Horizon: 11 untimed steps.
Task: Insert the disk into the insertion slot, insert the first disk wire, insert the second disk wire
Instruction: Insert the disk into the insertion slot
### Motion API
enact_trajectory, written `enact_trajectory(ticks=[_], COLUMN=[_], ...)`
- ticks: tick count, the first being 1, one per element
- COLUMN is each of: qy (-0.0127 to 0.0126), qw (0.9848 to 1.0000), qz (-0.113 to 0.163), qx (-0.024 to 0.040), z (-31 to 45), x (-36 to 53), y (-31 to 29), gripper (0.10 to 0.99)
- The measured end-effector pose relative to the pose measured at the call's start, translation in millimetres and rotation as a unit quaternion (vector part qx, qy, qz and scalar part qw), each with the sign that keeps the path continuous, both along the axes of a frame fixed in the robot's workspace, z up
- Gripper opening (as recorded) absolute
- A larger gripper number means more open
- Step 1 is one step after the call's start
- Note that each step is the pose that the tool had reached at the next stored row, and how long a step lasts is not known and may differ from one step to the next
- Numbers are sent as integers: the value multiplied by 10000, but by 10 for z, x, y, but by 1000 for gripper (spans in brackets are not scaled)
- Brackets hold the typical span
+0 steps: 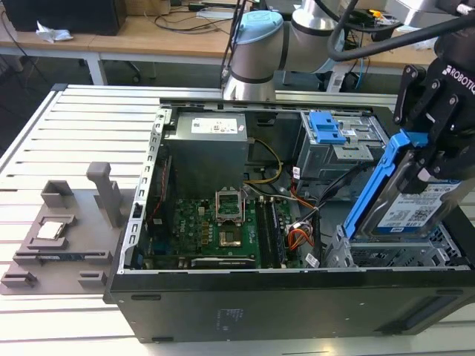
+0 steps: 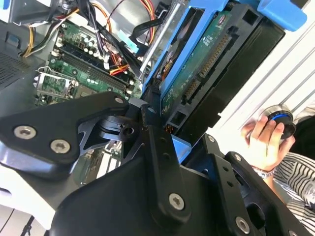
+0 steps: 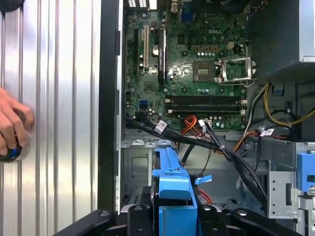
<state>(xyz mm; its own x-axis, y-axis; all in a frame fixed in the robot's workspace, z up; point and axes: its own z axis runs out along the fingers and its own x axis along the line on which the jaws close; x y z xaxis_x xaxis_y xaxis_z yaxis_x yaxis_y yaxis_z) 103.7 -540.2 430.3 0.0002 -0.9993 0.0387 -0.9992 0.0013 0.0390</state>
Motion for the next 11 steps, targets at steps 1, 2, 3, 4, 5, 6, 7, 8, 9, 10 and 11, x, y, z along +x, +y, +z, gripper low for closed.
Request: enact_trajectory(ticks=[1,2,3,4,5,6,7,8,9,10,11], qy=[0,0,0,-1,0,0,0,0,0,0,0], qw=[10000,10000,10000,10000,10000,10000,10000,10000,10000,10000,10000], qz=[6,13,17,21,25,28,32,35,39,43,46], qx=[0,-4,-2,7,0,0,-2,0,-1,1,-1], z=[-7,-19,-36,-62,-84,-100,-122,-152,-191,-228,-261], x=[0,0,1,0,1,0,0,0,0,0,0], y=[-8,-12,-13,-14,-15,-14,-14,-14,-14,-14,-14], gripper=[365,365,365,365,365,365,365,365,365,365,365])
